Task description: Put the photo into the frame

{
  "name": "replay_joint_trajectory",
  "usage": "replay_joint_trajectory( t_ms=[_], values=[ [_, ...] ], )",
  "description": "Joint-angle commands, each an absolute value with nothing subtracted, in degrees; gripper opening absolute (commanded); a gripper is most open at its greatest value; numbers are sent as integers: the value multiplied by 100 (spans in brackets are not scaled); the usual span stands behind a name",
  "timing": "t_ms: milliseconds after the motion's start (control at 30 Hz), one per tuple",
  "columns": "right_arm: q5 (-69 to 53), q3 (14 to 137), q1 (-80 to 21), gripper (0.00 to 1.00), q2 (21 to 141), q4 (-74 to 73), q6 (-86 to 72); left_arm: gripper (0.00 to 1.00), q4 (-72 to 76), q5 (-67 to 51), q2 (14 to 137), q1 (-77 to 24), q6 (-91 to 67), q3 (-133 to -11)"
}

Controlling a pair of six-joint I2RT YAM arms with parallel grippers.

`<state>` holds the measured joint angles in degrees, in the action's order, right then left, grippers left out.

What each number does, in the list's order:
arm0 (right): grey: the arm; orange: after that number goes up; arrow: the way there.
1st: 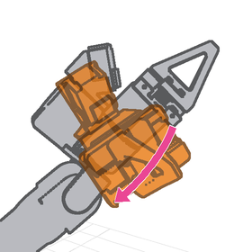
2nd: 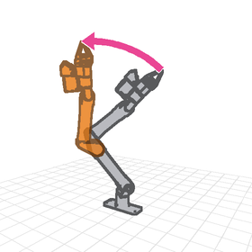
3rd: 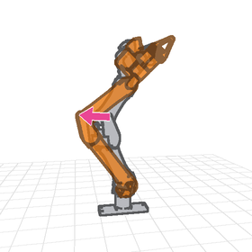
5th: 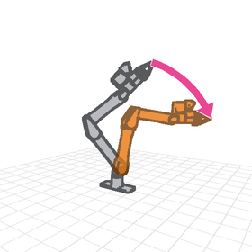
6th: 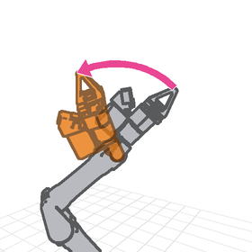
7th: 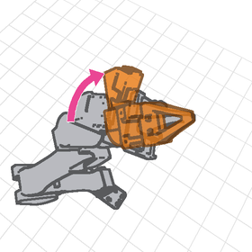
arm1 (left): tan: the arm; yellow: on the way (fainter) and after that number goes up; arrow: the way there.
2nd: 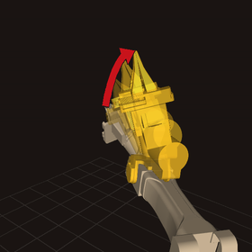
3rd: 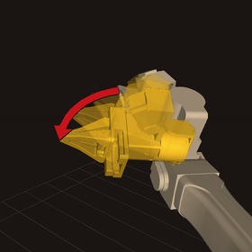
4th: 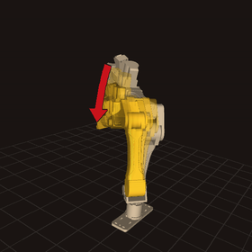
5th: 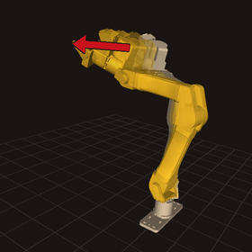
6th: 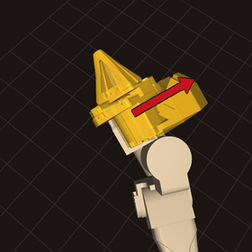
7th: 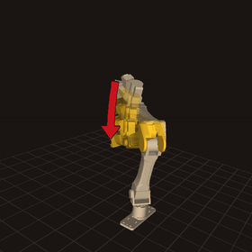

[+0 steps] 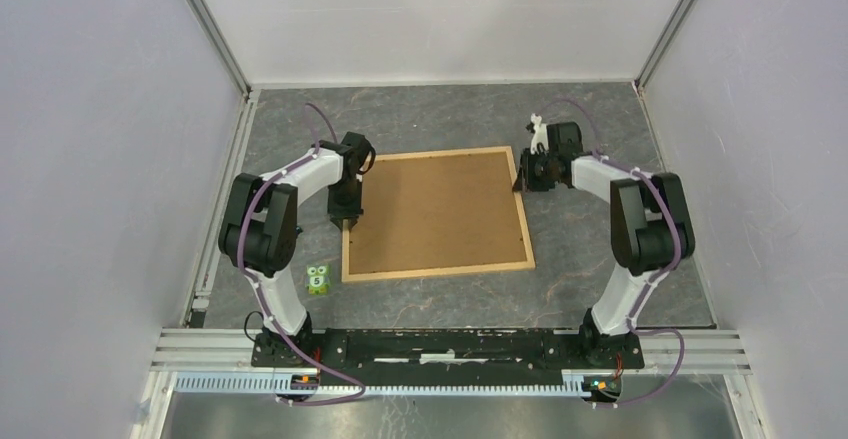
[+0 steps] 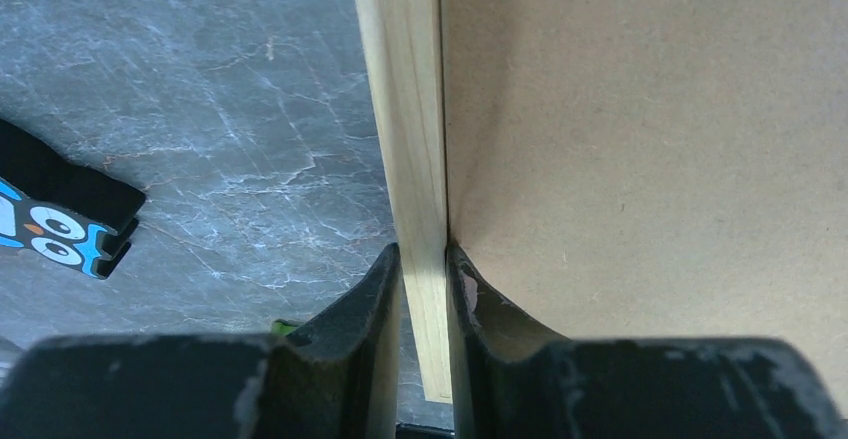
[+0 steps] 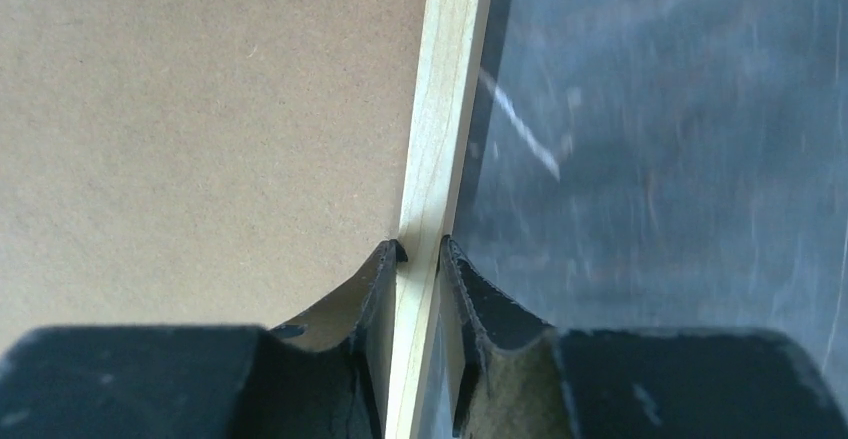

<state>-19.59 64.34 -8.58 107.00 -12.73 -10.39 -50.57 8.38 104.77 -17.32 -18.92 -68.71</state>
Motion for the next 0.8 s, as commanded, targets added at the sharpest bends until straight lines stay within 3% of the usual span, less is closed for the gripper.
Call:
replay_joint_trajectory(
  t_ms=[0, 167, 400, 767],
  values=[
    [-2065, 5438, -1006, 31, 9861, -1355, -1258, 27, -4841, 28, 10842, -2009, -1846, -7101],
    [-1387, 5602, -973, 43, 9550, -1958, -937, 27, -4924, 350, 10906, -2008, -1759, -7176],
    [-602, 6199, -969, 46, 9548, -2736, -817, 26, -4755, 361, 10867, -2008, -1657, -6851],
    [-665, 6514, -1077, 25, 9949, -2921, -918, 22, -4749, 439, 10820, -2009, -1600, -6856]
  ],
)
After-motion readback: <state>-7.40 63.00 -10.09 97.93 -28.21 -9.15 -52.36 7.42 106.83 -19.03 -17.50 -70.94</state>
